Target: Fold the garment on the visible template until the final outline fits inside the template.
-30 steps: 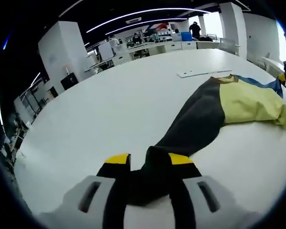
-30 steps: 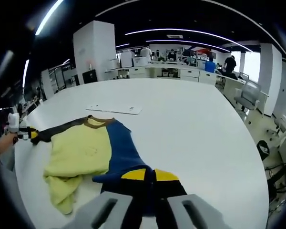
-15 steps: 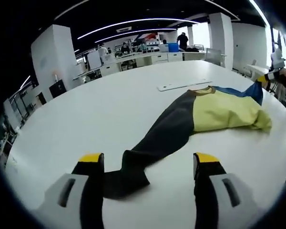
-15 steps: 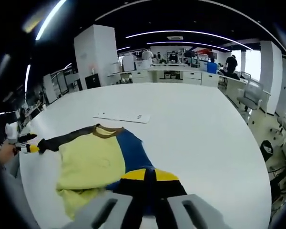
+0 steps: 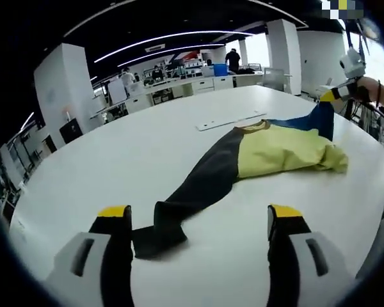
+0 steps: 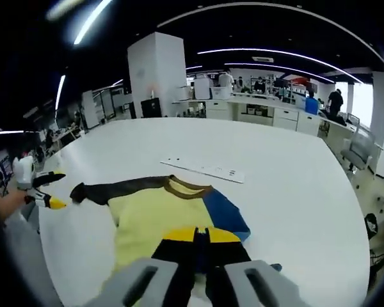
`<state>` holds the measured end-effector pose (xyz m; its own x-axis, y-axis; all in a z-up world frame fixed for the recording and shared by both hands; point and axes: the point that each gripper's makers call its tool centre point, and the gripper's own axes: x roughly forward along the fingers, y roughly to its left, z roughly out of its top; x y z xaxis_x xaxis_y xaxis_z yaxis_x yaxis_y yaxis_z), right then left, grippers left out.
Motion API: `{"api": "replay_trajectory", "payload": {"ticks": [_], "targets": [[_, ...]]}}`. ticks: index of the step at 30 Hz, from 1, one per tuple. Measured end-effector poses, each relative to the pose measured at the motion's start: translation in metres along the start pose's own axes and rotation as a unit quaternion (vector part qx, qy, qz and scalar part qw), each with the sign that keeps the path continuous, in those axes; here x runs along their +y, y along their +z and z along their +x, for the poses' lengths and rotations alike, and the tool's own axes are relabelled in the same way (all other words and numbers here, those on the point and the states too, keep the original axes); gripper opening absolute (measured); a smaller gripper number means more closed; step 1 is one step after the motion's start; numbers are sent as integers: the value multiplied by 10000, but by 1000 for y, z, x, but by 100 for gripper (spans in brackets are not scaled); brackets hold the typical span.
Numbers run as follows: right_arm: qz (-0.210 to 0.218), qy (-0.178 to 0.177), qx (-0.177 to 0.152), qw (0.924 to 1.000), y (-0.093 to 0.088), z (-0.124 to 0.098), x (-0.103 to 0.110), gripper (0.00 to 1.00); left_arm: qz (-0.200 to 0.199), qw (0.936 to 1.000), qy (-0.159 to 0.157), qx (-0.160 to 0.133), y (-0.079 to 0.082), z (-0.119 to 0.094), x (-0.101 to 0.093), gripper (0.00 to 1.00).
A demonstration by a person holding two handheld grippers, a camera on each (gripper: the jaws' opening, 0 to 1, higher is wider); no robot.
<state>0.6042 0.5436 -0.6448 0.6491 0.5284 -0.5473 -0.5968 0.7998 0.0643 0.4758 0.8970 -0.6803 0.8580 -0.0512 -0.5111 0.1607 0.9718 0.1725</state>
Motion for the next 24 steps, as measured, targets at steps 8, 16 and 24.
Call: {"api": "replay_trajectory", "payload": {"ticks": [8,16,24], "targets": [[-492,353,138,9981,-9,9,44,0,0,9999,147,5,-8,-5,6,89],[-740,753,320,9939,-30,17,81,0,-185,9997,151,69,-15,-9,4,91],[-618,915,449,9929,-50,34,99,0,-267,9996,131,-11,-13,-18,1,93]]}}
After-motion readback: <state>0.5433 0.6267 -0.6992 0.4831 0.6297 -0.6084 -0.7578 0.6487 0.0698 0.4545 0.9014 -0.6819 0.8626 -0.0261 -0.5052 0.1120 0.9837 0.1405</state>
